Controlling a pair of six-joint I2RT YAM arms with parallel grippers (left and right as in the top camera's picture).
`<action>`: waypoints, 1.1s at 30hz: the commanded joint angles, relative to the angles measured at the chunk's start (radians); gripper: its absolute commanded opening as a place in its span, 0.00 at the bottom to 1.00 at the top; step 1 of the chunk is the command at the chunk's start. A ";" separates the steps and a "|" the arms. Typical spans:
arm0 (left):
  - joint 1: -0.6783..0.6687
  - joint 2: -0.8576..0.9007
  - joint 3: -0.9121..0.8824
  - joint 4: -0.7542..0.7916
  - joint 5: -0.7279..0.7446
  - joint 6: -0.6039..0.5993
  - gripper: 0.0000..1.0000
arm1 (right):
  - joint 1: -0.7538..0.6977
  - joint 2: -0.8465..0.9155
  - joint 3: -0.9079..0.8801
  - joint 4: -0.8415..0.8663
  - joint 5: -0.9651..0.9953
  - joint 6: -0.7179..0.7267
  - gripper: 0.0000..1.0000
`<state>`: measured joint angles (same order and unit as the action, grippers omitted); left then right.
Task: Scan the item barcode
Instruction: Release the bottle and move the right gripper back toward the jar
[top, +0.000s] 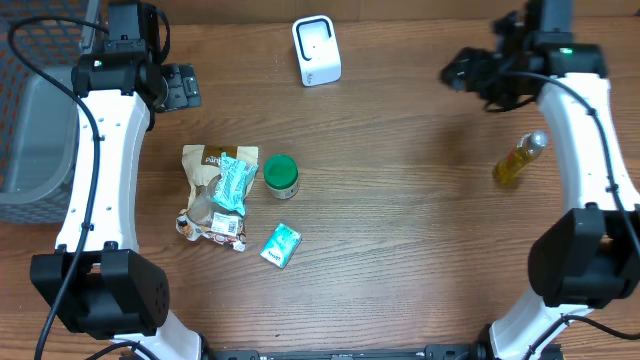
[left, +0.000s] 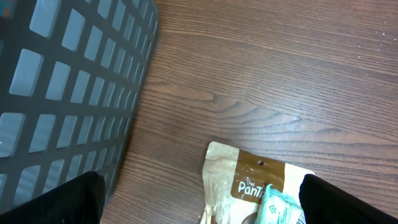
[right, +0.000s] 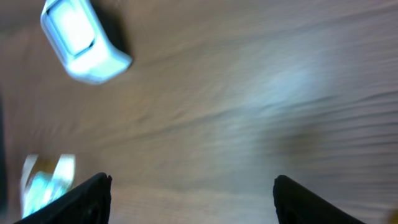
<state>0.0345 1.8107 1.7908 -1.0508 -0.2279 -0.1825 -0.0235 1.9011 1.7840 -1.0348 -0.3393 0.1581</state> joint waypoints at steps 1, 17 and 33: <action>-0.002 -0.015 0.018 0.001 -0.007 0.014 1.00 | 0.074 0.013 0.002 -0.032 -0.044 -0.009 0.90; -0.002 -0.015 0.018 0.001 -0.007 0.014 0.99 | 0.339 0.029 0.002 -0.007 -0.044 -0.002 1.00; -0.002 -0.015 0.018 0.001 -0.007 0.014 1.00 | 0.343 0.029 0.002 -0.007 -0.044 -0.002 1.00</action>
<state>0.0345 1.8107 1.7908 -1.0508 -0.2279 -0.1825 0.3237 1.9259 1.7836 -1.0470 -0.3782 0.1570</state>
